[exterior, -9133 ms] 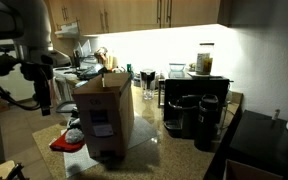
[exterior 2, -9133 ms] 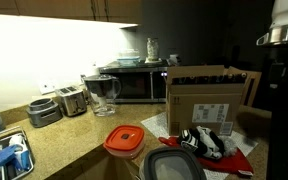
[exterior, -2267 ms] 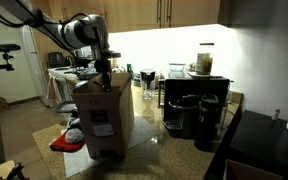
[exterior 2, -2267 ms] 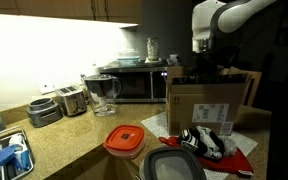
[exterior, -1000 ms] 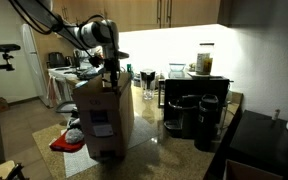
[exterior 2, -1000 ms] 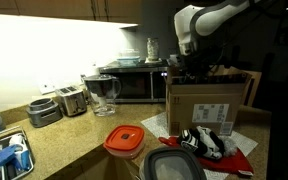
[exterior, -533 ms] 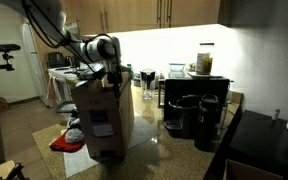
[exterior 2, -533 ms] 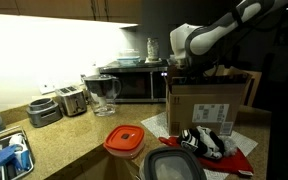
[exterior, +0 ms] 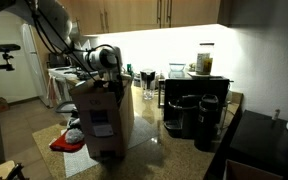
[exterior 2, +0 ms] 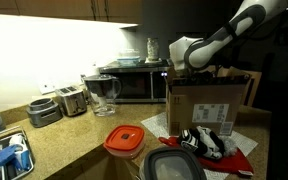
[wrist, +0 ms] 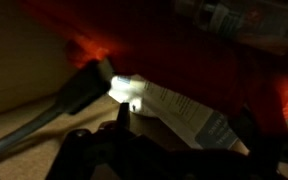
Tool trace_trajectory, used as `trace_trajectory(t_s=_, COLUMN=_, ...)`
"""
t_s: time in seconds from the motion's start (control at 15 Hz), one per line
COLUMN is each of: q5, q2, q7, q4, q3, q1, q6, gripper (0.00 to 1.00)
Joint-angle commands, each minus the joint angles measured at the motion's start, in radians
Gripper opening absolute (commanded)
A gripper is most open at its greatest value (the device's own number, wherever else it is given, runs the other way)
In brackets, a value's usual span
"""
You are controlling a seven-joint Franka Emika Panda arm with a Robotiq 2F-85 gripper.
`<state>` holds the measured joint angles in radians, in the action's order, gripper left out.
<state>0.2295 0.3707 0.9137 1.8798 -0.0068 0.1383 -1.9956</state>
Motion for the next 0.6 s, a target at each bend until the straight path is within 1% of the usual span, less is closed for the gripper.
trace_trajectory(t_s=0.0, q5=0.011, q2=-0.015, q7=0.015, q4=0.039, q3=-0.011, q1=0.012, q6=-0.032, gripper=1.0)
trace_trajectory(t_s=0.07, q5=0.01, q2=-0.017, q7=0.016, q4=0.042, q3=-0.011, q1=0.012, q6=-0.034, gripper=0.75)
trace_trajectory(t_s=0.13, q5=0.01, q2=-0.019, q7=0.015, q4=0.044, q3=-0.01, q1=0.013, q6=-0.034, gripper=0.74)
trace_trajectory(t_s=0.33, q5=0.011, q2=-0.023, q7=0.013, q4=0.05, q3=-0.008, q1=0.018, q6=-0.037, gripper=0.53)
trace_trajectory(t_s=0.53, q5=0.011, q2=-0.025, q7=0.012, q4=0.053, q3=-0.006, q1=0.024, q6=-0.036, gripper=0.34)
